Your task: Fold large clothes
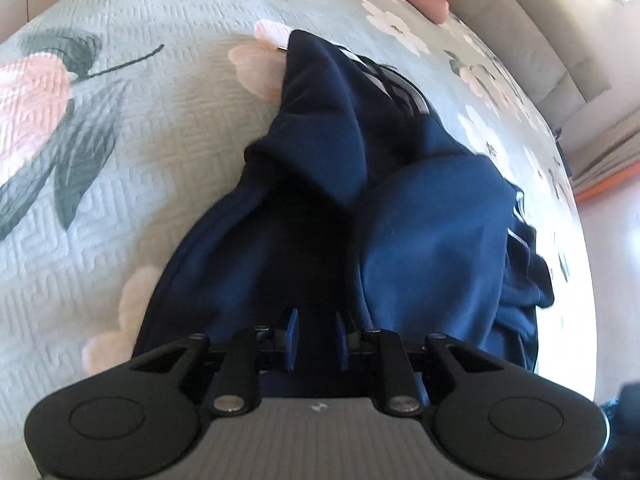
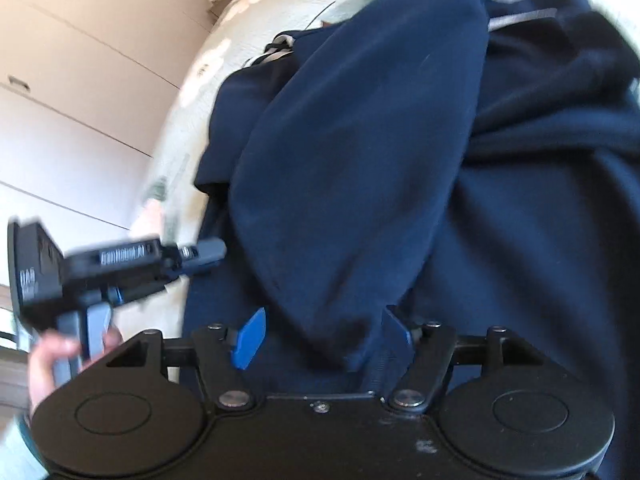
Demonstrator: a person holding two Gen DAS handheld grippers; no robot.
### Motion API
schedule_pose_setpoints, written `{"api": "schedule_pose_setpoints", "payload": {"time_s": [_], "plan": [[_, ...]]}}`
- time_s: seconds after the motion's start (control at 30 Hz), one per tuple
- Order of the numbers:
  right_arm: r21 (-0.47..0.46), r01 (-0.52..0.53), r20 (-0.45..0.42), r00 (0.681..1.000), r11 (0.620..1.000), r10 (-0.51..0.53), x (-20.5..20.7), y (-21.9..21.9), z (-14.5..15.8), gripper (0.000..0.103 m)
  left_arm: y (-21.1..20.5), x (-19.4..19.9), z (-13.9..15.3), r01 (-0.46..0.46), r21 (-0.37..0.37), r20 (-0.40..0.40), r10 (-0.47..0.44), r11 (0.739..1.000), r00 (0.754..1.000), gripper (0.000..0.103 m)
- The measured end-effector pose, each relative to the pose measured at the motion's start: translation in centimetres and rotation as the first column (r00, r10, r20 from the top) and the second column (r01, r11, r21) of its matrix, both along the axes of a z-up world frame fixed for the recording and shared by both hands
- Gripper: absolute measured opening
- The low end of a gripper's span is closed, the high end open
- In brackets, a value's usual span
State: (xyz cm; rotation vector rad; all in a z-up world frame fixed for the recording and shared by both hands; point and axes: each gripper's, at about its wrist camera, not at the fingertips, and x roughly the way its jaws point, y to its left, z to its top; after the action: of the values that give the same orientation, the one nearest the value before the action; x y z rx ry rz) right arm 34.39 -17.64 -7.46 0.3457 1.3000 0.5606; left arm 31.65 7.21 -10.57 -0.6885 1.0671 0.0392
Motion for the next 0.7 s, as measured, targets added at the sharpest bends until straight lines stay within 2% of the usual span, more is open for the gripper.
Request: {"api": "schedule_pose_setpoints", "payload": {"time_s": [0.1, 0.13, 0.17, 0.2, 0.27, 0.33, 0.37, 0.47, 0.53, 0.57, 0.63, 0.67, 0.7], "plan": [[-0.017, 0.058, -0.061, 0.996, 0.998, -0.059, 0.8, -0.2, -2.1, 0.079, -0.7, -0.6, -0.5, 0.001, -0.069, 0.036, 0.001, 0.998, 0.999, 0.022], [0.003, 0.072, -0.066, 0.995, 0.997, -0.072, 1.1, -0.2, -2.4, 0.074, -1.0, -0.4, -0.7, -0.005, -0.081, 0.037, 0.008, 0.997, 0.999, 0.022], [0.027, 0.071, -0.044, 0.997, 0.997, -0.070, 1.2, -0.1, -2.1, 0.039, -1.4, -0.2, -0.8, -0.012, -0.088, 0.031, 0.015, 0.996, 0.999, 0.022], [0.020, 0.061, -0.009, 0.998, 0.998, -0.061, 1.2, 0.1, -1.7, 0.017, -1.6, -0.3, -0.8, -0.018, -0.094, 0.031, 0.021, 0.995, 0.999, 0.022], [-0.030, 0.015, 0.109, 0.994, 0.999, -0.012, 0.4, 0.8, 1.3, 0.014, -2.0, -0.5, -0.3, -0.030, -0.120, 0.048, 0.036, 0.992, 0.998, 0.022], [-0.112, -0.031, 0.219, 0.974, 0.993, 0.055, -0.9, 1.4, 5.0, 0.014, -2.1, -1.1, 0.3, -0.020, -0.142, 0.066, 0.030, 0.990, 0.997, 0.022], [-0.135, -0.048, 0.238, 0.968, 0.990, 0.079, -1.4, 1.4, 6.0, 0.014, -2.2, -1.6, 0.4, -0.015, -0.141, 0.073, 0.026, 0.990, 0.997, 0.022], [-0.188, -0.068, 0.184, 0.978, 0.980, 0.103, -1.6, 1.3, 5.4, 0.014, -2.7, -2.2, 0.9, -0.007, -0.095, 0.071, 0.014, 0.995, 0.997, 0.022], [-0.275, -0.033, 0.085, 0.995, 0.961, 0.059, -0.9, 1.2, 1.8, 0.036, -3.3, -2.2, 1.1, 0.021, -0.007, 0.055, -0.021, 1.000, 0.998, 0.023], [-0.303, -0.011, 0.022, 1.000, 0.953, 0.019, -0.5, 0.5, 0.2, 0.051, -3.6, -2.4, 1.2, 0.040, 0.050, 0.038, -0.042, 0.998, 0.998, 0.024], [-0.172, 0.071, -0.033, 0.996, 0.983, -0.078, -0.4, -2.4, 0.2, 0.051, -3.8, -3.5, 0.9, 0.075, 0.133, -0.005, -0.075, 0.988, 0.997, 0.025], [-0.114, 0.106, -0.033, 0.993, 0.988, -0.111, -0.5, -3.7, 0.9, 0.051, -3.6, -4.4, 0.8, 0.095, 0.144, -0.020, -0.093, 0.985, 0.995, 0.025], [-0.098, 0.124, -0.017, 0.992, 0.987, -0.126, -0.9, -4.8, 1.7, 0.051, -3.5, -5.3, 0.7, 0.115, 0.150, -0.035, -0.111, 0.982, 0.993, 0.028]]}}
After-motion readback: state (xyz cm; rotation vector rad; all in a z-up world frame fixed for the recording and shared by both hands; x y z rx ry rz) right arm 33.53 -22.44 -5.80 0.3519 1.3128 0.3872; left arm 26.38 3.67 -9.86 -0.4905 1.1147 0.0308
